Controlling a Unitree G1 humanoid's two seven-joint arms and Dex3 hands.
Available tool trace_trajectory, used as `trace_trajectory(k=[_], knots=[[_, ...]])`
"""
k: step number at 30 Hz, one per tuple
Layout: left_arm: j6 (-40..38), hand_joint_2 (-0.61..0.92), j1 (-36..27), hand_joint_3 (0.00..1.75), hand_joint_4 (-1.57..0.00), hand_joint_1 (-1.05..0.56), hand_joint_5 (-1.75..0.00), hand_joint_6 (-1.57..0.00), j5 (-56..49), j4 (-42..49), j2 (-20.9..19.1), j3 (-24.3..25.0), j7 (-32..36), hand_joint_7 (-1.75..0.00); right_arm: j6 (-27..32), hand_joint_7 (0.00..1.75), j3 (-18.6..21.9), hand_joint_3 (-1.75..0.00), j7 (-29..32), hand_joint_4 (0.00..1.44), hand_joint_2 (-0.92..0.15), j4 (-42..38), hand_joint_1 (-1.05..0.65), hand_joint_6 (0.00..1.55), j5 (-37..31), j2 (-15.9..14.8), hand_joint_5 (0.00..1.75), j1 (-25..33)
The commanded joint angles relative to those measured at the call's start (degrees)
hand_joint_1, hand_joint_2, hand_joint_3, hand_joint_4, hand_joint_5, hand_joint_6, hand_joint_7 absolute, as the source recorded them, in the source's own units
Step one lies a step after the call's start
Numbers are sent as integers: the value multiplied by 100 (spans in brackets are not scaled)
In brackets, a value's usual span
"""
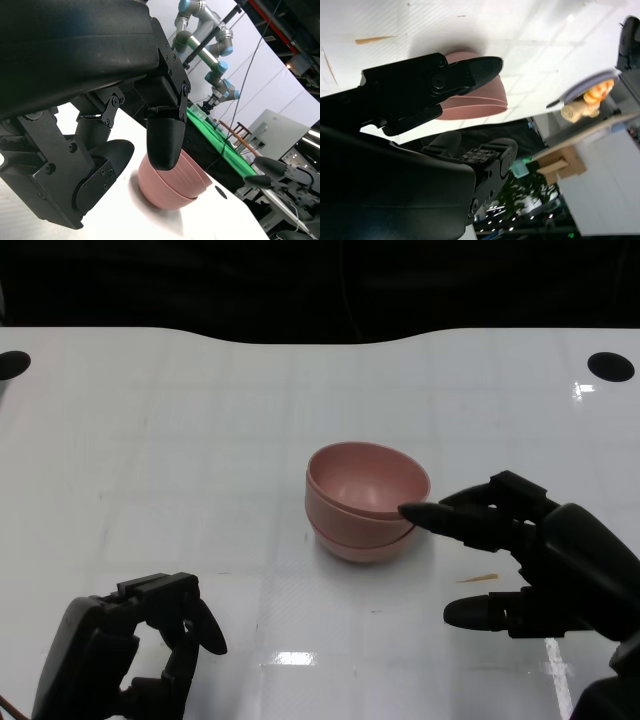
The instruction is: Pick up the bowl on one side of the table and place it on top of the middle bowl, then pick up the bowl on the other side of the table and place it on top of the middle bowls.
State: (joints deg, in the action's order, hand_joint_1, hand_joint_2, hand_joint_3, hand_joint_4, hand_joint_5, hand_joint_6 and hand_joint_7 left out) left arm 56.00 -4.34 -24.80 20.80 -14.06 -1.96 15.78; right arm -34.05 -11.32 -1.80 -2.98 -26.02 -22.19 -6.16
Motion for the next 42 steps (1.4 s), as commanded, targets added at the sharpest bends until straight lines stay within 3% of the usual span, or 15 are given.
trace_trajectory(k=[1, 5, 7, 8, 12, 13, 15, 33, 37, 42], knots=[[36, 20, -18, 163, -86, -3, -169, -83, -23, 18, -66, 43, 13, -147, -102, 28, 167, -1, 304, 44, -87, 121, -7, 75, 271, 264, 101, 373], [27, 20, -31, 162, -86, -3, -170, -83, -24, 22, -67, 47, 11, -147, -559, 47, 224, -6, 583, 76, -88, -205, 24, 101, 518, 571, 122, 433], [16, 20, -36, 162, -86, -3, -169, -83, -21, 16, -66, 48, 8, -147, -719, 68, 253, -82, 631, 80, -48, -340, 28, 96, 552, 636, 129, 407], [16, 20, -36, 162, -86, -3, -169, -83, -21, 16, -66, 48, 8, -147, -756, 75, 266, -110, 630, 80, -34, -369, 29, 94, 547, 647, 131, 400], [9, 20, -53, 162, -86, -3, -169, -83, -30, 19, -74, 59, 14, -147, -1012, 81, 315, -128, 666, 81, -24, -716, 30, 92, 599, 699, 132, 298], [3, 20, -66, 162, -86, -3, -168, -83, -37, 21, -80, 67, 19, -147, -1166, 97, 329, -152, 703, 97, -13, -948, 39, 103, 647, 717, 147, 226], [-3, 20, -79, 162, -87, -3, -167, -83, -44, 22, -85, 75, 23, -147, -1394, 110, 349, -168, 754, 106, -5, -1257, 43, 107, 691, 738, 156, 125], [-3, 20, -80, 162, -88, -3, -166, -84, -44, 21, -84, 76, 22, -146, -1657, 119, 451, -173, 730, 109, -3, -1506, 45, 105, 642, 808, 158, 42], [36, 21, -152, 161, -87, -3, -166, -83, -12, 57, -95, 123, 57, -147, -1880, 137, 413, -174, 760, 105, 0, -2004, 38, 101, 618, 824, 165, -187], [43, 21, -170, 160, -86, -2, -167, -83, 23, 46, -91, 133, 35, -147, -2042, 141, 437, -175, 796, 105, 1, -2155, 36, 100, 578, 846, 165, -246]])
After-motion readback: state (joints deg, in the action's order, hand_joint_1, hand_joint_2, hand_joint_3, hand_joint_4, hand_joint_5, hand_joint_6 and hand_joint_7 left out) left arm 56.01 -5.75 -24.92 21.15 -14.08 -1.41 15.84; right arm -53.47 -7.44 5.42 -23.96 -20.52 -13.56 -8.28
